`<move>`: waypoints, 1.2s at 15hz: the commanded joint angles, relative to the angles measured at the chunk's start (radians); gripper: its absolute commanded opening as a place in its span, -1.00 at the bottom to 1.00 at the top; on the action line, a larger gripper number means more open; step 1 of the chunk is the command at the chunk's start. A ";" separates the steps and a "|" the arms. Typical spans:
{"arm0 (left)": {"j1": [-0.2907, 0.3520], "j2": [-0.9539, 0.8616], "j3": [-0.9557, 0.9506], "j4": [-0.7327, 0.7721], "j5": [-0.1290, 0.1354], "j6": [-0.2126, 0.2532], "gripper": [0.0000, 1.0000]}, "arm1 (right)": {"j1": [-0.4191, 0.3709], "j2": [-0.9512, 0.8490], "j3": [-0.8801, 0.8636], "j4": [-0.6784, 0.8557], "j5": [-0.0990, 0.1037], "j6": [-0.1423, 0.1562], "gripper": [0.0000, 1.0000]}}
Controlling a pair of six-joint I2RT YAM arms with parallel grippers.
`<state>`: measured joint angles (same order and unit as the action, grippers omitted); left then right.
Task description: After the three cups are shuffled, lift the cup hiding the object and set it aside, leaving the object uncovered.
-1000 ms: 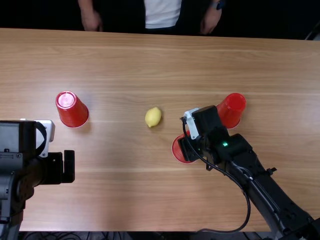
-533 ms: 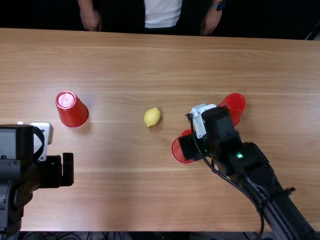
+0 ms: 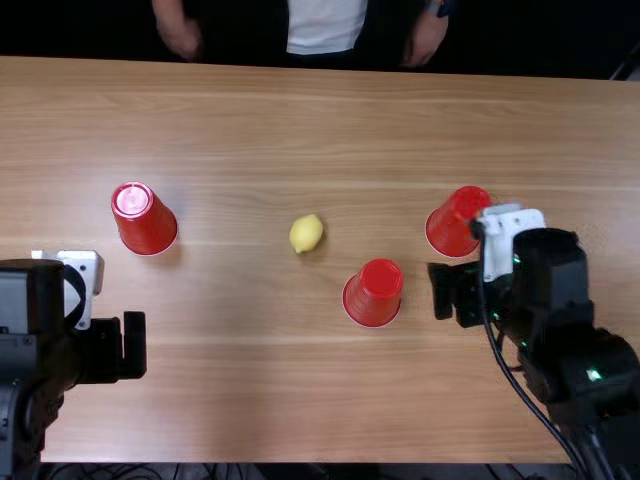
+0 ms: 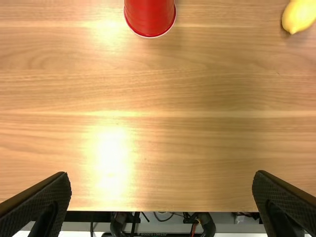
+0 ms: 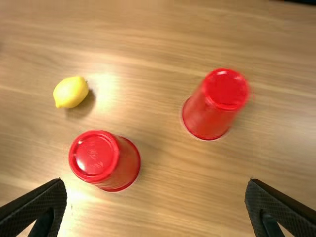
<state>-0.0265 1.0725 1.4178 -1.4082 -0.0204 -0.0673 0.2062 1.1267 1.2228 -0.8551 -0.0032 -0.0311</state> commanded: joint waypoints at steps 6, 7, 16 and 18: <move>-0.010 -0.068 -0.123 0.007 0.009 0.001 1.00 | -0.125 -0.271 -0.137 -0.120 0.012 -0.008 1.00; -0.010 -0.088 -0.132 0.007 0.006 -0.001 1.00 | -0.126 -0.295 -0.160 -0.120 0.012 -0.004 1.00; 0.005 -0.444 -0.520 0.307 -0.004 -0.108 1.00 | -0.291 -0.746 -0.434 -0.050 0.011 0.000 1.00; 0.005 -0.533 -0.603 0.335 -0.004 -0.111 1.00 | -0.289 -0.869 -0.488 -0.059 0.011 -0.004 1.00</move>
<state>-0.0265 0.5533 0.8318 -1.0760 -0.0208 -0.1604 -0.0746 0.2871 0.7502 -0.9161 0.0002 -0.0296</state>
